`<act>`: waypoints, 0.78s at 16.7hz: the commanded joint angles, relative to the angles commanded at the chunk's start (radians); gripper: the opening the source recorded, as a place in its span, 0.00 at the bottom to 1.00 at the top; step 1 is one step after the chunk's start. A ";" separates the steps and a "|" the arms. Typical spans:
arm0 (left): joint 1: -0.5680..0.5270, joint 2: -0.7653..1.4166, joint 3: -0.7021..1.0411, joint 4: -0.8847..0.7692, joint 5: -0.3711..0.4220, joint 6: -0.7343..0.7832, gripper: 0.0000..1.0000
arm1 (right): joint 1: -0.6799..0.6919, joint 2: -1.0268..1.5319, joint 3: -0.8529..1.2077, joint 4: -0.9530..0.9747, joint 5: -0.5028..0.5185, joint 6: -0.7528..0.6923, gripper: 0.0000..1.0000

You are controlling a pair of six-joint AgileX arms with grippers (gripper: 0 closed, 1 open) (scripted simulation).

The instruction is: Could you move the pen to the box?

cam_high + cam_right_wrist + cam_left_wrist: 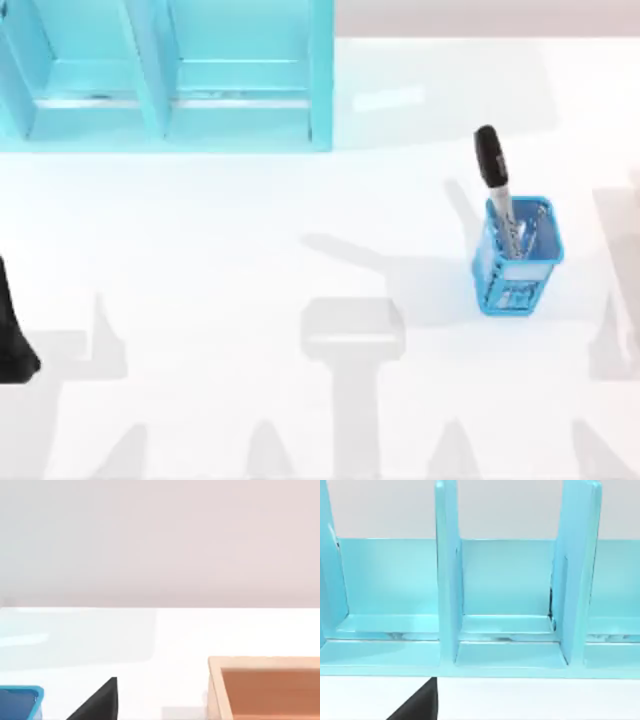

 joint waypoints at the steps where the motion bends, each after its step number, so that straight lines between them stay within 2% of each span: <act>1: 0.000 0.000 0.000 0.000 0.000 0.000 1.00 | 0.000 0.000 0.000 0.000 0.000 0.000 1.00; 3: 0.000 0.000 0.000 0.000 0.000 0.000 1.00 | 0.000 0.012 0.008 -0.002 -0.010 -0.006 1.00; 6: 0.000 0.000 0.000 0.000 0.000 0.000 1.00 | 0.000 0.109 0.064 -0.013 -0.077 -0.050 1.00; 13: 0.000 0.000 0.000 0.000 0.000 0.000 1.00 | -0.009 0.668 0.338 -0.046 -0.375 -0.213 1.00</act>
